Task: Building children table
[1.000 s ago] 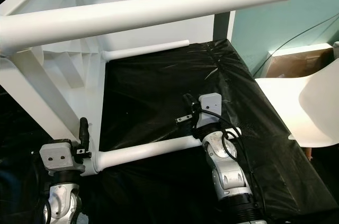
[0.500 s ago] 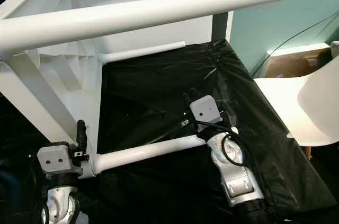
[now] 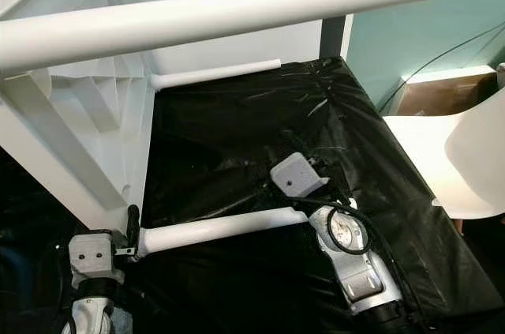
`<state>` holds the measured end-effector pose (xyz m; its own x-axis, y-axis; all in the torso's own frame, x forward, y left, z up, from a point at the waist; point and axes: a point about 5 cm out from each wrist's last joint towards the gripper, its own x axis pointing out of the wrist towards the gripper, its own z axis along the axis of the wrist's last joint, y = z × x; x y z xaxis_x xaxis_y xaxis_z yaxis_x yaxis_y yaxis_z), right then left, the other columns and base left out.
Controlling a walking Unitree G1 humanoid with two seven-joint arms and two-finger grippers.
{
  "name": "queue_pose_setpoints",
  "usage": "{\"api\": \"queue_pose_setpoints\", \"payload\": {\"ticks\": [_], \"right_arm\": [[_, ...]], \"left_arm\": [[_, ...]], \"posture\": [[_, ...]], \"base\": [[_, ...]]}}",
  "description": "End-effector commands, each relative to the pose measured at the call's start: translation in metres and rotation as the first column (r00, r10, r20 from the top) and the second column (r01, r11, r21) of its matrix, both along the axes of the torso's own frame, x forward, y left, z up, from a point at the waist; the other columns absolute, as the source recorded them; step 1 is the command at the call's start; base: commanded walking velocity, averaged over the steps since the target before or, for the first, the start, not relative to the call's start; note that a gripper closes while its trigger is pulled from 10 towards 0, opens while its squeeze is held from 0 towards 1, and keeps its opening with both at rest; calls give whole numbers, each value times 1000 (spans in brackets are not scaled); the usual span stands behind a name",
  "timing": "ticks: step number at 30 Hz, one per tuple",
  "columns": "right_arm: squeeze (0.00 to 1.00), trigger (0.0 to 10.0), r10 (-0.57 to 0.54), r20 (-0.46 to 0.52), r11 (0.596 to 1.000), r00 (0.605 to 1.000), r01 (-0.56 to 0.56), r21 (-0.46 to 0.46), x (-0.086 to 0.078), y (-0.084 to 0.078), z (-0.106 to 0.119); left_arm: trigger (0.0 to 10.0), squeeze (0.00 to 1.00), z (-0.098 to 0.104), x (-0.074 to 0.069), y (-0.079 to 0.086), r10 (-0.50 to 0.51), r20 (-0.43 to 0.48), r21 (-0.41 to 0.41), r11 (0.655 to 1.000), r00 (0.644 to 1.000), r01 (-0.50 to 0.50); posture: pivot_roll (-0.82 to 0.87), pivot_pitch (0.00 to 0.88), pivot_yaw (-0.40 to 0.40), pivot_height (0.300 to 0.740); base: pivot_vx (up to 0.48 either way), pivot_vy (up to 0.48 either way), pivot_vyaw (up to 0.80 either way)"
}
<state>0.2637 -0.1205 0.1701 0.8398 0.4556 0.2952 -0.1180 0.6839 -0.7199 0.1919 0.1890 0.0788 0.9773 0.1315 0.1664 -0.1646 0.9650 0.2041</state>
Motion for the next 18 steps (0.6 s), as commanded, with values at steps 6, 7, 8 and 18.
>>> {"api": "queue_pose_setpoints", "payload": {"ticks": [6, 7, 8, 18], "right_arm": [[0, 10000, 14, 74, 997, 997, -8, -81, -6, 2, 3], [0, 10000, 5, 100, 994, 995, 6, -107, -7, 1, 4], [0, 10000, -2, 132, 990, 991, 20, -138, -7, 0, 5], [0, 10000, -5, 336, 948, 942, 112, -299, -11, -5, 19]], "left_arm": [[10000, 0, -3, -5, -3, -26, -17, 35, 999, 1000, 27], [10000, 0, 4, -4, -6, -48, 15, 57, 997, 999, 47], [10000, 0, 11, -4, -9, -71, 49, 76, 995, 996, 67], [10000, 0, 36, -15, -13, -146, 133, 121, 984, 980, 130]], "posture": [[-26, 9, 78, 740], [-27, 7, 78, 740], [-29, 7, 78, 740], [-26, 6, 71, 740]], "base": [[0, 0, 0], [0, 0, 0], [0, 0, 0], [0, 0, 0]]}}
